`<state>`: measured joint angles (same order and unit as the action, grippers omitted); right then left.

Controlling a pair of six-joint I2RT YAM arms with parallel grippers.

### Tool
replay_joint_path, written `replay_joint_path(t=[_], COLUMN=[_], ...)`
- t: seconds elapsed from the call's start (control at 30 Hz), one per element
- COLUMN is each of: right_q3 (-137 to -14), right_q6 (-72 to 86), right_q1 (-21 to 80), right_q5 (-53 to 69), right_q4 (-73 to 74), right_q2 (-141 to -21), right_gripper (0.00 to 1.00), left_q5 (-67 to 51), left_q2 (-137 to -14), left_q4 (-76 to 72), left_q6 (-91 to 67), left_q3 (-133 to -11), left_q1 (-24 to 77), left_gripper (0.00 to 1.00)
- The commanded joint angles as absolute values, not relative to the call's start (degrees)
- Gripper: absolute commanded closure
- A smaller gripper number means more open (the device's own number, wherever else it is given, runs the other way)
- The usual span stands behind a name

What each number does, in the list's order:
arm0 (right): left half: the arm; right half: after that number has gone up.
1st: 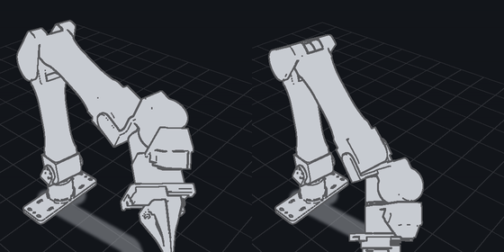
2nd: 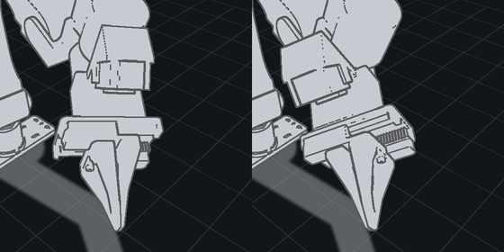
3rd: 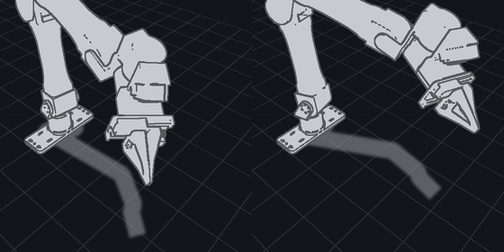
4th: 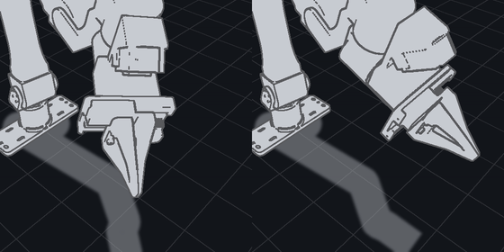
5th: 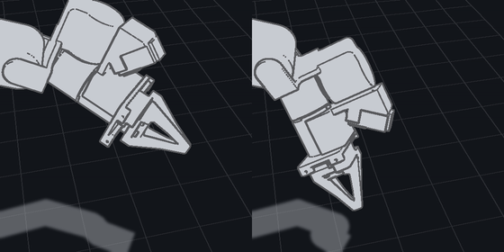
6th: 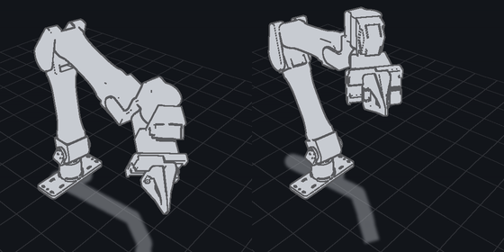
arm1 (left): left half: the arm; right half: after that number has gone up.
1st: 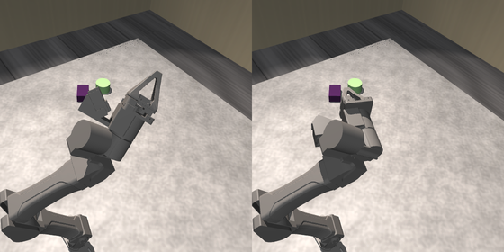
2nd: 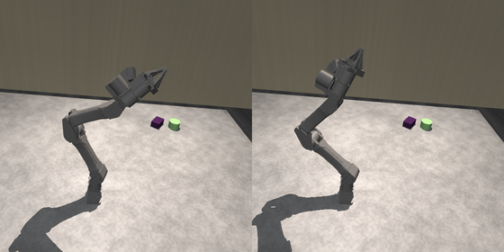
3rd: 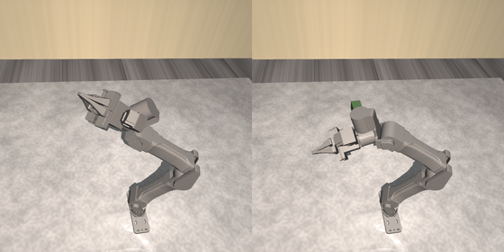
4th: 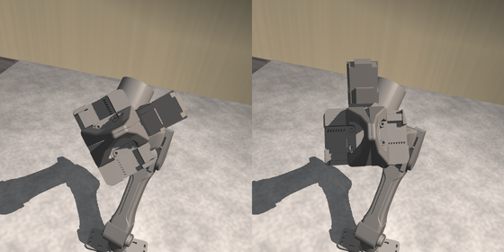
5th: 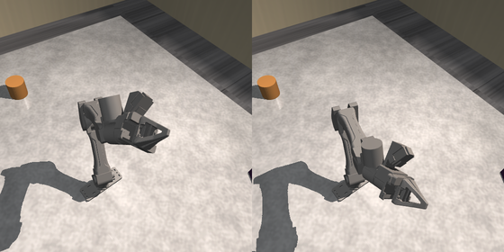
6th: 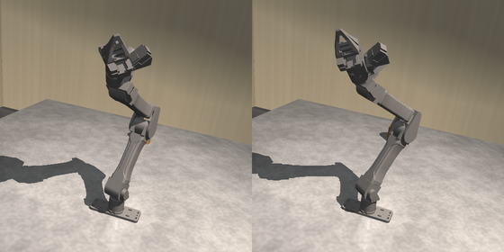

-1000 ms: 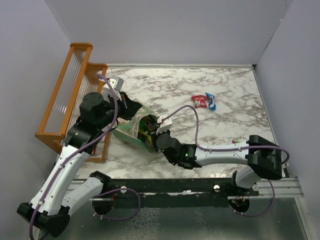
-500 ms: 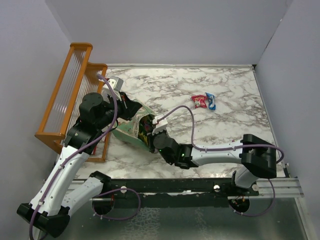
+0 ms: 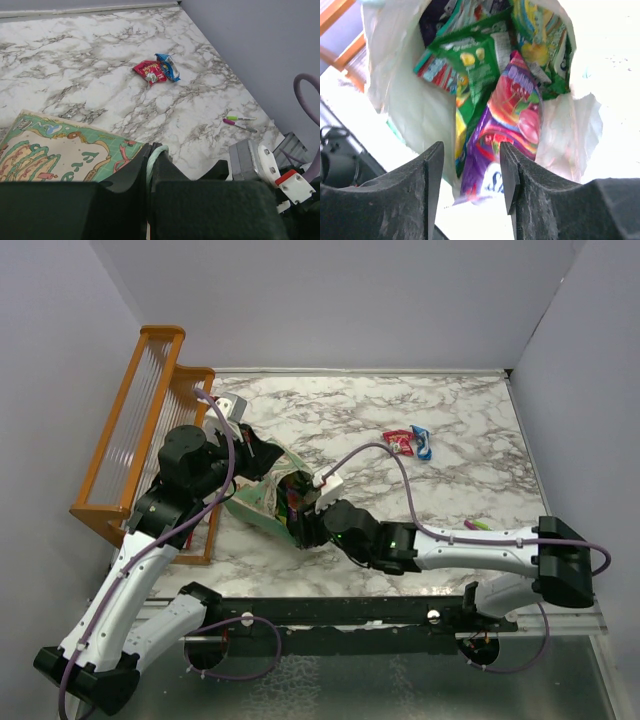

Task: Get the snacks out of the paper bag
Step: Adjust the snack in the paper bag, then take out the snack from the paper bag.

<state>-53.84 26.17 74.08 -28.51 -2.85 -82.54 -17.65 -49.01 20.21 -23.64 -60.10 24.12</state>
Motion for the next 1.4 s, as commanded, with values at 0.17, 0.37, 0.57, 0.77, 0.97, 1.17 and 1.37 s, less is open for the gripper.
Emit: replay_joint_path(t=[0.17,0.37,0.57,0.77,0.97,1.17,1.37], right_q3=[-48.1,-50.7,-49.0,-48.2,-48.7,-51.1,-51.7], right_q6=[23.9,25.3,25.0,25.7,25.0,25.4,24.0], right_q1=[74.1,74.1,74.2,74.2,74.1,74.2,74.2], right_q5=[-15.3,-23.8,-23.6,-23.9,-27.1,-32.1,-32.1], right_q4=[-3.9,2.4,3.0,4.3,4.8,5.0,3.1], right_q2=[-80.3,-83.1,-80.5,-77.9,-79.7,-83.8,-85.9], right_gripper=[0.46,0.52,0.52,0.49,0.49,0.55,0.74], left_q5=[-18.5,-18.5,-18.4,-18.4,-18.4,-18.3,-18.2], left_q2=[-49.2,-48.4,-48.2,-48.4,-48.3,-48.5,-48.5], left_q4=[17.1,17.4,17.4,17.5,17.6,18.0,18.2], left_q6=[-23.2,-23.4,-23.0,-22.2,-22.0,-21.9,-21.8], left_q3=[-61.5,-61.5,-61.3,-61.3,-61.3,-61.9,-61.9], left_q1=[24.1,24.1,24.1,24.1,24.1,24.1,24.1], left_gripper=[1.0,1.0,1.0,1.0,1.0,1.0,1.0])
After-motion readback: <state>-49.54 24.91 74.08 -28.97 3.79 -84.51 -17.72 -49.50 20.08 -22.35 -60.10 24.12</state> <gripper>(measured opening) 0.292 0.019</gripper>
